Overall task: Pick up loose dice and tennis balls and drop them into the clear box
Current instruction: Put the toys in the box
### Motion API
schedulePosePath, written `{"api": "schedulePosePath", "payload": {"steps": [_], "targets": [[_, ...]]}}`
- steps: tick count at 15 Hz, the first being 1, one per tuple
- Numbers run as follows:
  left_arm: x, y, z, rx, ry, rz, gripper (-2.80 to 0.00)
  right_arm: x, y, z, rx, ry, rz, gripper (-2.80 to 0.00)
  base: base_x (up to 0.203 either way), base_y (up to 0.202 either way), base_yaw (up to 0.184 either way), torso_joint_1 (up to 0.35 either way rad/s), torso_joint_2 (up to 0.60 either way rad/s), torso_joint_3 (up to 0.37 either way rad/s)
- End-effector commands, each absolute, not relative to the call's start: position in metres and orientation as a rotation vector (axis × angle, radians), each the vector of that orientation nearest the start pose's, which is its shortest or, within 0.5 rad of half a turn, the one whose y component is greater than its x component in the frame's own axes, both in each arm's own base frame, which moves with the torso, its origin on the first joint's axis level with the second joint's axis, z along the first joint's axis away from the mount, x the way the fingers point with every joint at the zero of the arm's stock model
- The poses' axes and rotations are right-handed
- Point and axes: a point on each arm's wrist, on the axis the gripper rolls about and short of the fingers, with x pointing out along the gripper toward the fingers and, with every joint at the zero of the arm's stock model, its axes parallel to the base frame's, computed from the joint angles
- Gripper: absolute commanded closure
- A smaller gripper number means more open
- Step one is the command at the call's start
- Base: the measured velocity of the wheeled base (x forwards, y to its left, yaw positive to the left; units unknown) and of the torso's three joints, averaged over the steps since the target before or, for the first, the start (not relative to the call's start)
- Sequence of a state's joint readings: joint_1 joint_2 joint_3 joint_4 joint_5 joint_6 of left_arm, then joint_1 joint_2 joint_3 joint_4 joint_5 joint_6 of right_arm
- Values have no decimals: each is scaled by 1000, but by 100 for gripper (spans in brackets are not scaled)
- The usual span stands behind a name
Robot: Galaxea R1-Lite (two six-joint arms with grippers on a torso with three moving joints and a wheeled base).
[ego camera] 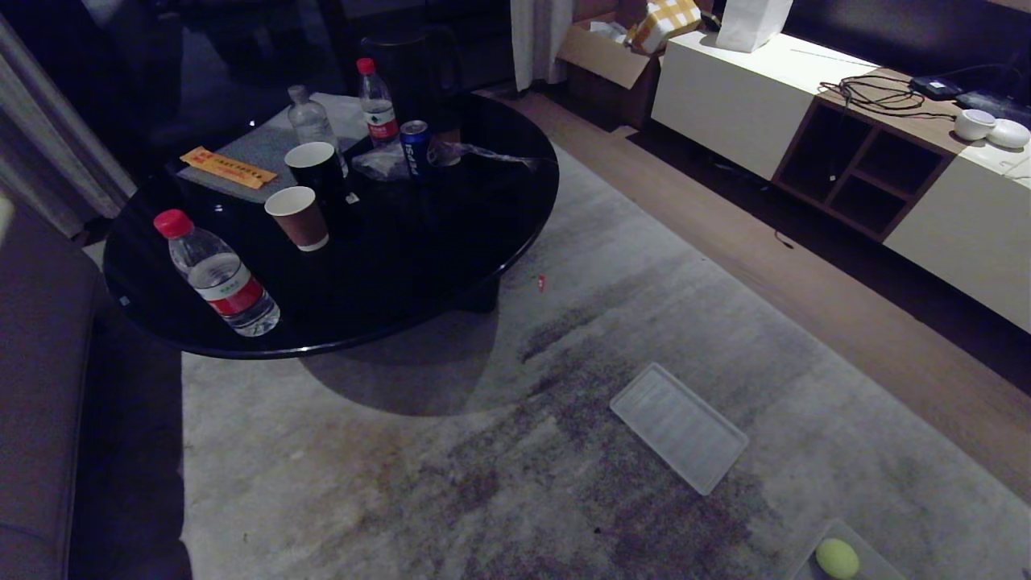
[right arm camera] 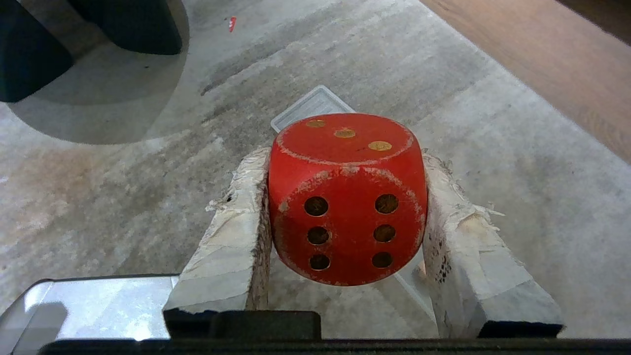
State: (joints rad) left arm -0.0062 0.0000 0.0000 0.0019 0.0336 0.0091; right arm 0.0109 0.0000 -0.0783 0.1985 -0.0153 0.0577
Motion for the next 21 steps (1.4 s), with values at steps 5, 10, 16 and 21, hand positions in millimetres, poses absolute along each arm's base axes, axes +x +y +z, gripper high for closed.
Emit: {"api": "schedulePosePath", "payload": {"steps": [5,10,16,21], "targets": [[-23,1,75,9,5,28,0,-30,-1,77,57,123,-8,0,2,3,-50,0,1,0],[-23,1,75,8,5,28,0,-30,-1,77,57,123,-8,0,0,11,-160,3,1,1],[-23,1,75,6,5,28,0,-30,-1,77,56,123,-7,0,1,10,-165,3,3,3],[-23,1,75,2,5,29,0,-30,-1,77,56,123,-7,0,-1,6,-96,1,1,1]]}}
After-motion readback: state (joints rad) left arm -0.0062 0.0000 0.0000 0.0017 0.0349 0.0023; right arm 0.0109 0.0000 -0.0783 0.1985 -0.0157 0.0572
